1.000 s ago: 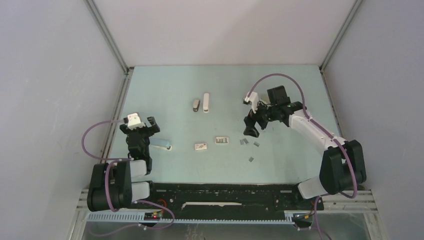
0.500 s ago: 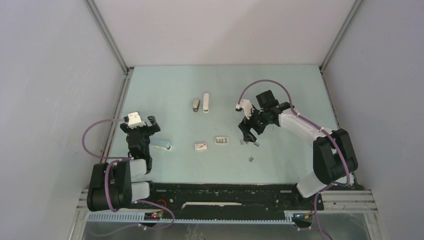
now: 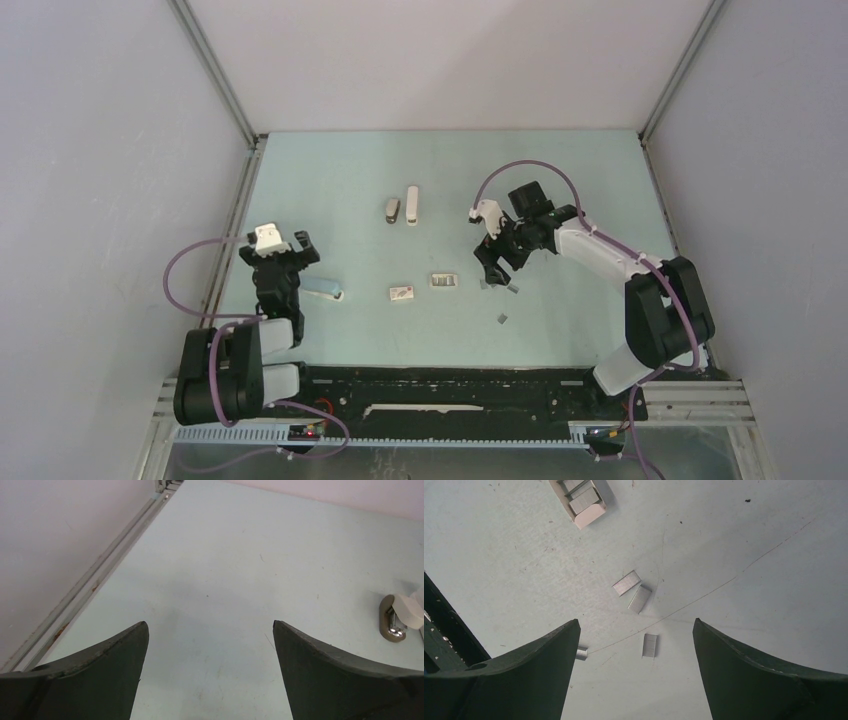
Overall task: Unload the staples from the stapler
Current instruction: Pick up the staple from the center of the board.
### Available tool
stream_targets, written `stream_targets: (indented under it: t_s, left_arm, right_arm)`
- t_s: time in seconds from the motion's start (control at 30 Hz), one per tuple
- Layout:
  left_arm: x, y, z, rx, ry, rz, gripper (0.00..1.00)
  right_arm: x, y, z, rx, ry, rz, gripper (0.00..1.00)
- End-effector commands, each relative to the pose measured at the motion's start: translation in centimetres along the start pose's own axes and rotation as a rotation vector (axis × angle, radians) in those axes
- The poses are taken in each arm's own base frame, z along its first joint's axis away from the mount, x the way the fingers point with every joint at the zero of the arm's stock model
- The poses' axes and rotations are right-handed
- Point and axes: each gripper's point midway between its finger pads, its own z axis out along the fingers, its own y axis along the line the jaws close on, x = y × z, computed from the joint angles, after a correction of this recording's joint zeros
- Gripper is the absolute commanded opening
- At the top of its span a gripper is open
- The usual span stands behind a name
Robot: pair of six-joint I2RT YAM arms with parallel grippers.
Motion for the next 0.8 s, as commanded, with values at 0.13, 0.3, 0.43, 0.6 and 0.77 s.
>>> stream_targets:
  t_s: [0.13,0.3,0.43,0.6,0.77]
  left_arm:
    - [-5.7,1.0,-1.1,-0.075,-0.108,-0.035,1.0]
    - [-7.2,0.6,-2.7,-0.055,-0.124,-0.101,1.0]
    - [-7.7,-0.9,-3.9,0.026,-0.117,-0.157,1.0]
    - [-9.8,-3.4,-5.3,0.144,-0.134,-0.313,1.0]
    - [-11.2,-4.4,-5.5,0.153,-0.048,-0.465,1.0]
  right_arm:
    - [-1.6,-0.3,-0.2,0.009,-0.029,0.01,0.92]
    - [-1.6,-0.3,-0.5,0.013,-0.026,0.019,0.92]
    - [-0.9,-0.3,-0.1,0.014,0.0,0.044,0.87]
    - [0.0,-1.6,1.5,0.073,0.067,0.109,0.76]
    - [0.9,-1.8,2.8,0.078,0.119,0.161,0.59]
